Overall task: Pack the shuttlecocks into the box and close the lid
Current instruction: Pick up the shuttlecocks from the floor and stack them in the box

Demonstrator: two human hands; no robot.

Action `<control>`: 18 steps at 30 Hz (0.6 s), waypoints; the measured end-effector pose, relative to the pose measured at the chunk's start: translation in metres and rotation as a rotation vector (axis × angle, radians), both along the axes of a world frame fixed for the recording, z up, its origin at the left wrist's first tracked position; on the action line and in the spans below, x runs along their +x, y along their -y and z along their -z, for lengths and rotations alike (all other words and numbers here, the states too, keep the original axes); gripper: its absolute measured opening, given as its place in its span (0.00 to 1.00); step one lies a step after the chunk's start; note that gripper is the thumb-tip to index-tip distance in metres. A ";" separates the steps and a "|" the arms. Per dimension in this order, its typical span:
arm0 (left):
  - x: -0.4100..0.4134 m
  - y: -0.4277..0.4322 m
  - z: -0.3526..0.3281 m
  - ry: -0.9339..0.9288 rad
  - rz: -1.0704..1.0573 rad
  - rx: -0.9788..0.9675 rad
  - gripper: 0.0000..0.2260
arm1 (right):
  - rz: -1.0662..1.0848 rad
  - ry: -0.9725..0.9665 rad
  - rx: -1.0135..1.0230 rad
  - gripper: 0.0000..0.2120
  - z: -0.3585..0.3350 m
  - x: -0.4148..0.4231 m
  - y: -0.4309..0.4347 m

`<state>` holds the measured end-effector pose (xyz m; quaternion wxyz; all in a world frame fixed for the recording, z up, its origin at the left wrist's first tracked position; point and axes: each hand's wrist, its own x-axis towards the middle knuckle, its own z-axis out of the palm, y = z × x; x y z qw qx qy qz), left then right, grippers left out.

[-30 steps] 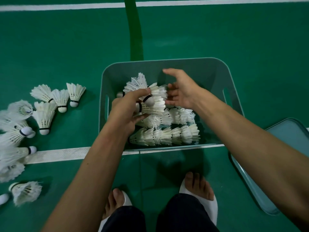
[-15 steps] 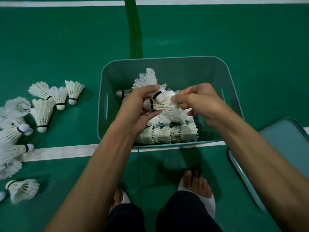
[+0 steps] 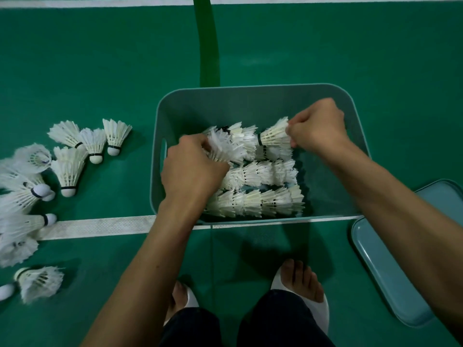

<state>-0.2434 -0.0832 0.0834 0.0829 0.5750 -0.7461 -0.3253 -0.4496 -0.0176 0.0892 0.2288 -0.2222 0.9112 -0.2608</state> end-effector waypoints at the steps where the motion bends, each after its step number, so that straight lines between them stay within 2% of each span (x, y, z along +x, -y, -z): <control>1: 0.000 -0.001 -0.002 0.049 0.017 -0.014 0.10 | 0.018 0.031 -0.004 0.06 0.003 0.000 0.006; 4: -0.002 -0.001 -0.007 0.157 0.086 0.002 0.10 | 0.075 0.237 -0.053 0.02 0.010 0.003 0.018; 6: -0.006 0.001 -0.009 0.179 0.145 0.030 0.10 | 0.118 0.404 -0.088 0.03 0.013 0.006 0.025; 9: -0.013 0.005 -0.009 0.198 0.219 0.074 0.11 | 0.174 0.479 -0.120 0.06 0.018 0.005 0.034; 13: -0.021 0.008 -0.005 0.200 0.257 0.119 0.17 | 0.134 0.394 -0.057 0.08 0.023 -0.003 0.035; 17: -0.025 0.006 -0.006 0.180 0.263 0.118 0.10 | -0.015 0.057 -0.029 0.07 0.007 -0.004 0.012; 18: -0.026 0.004 -0.005 0.170 0.268 0.121 0.10 | -0.033 0.023 -0.049 0.07 0.001 -0.001 0.004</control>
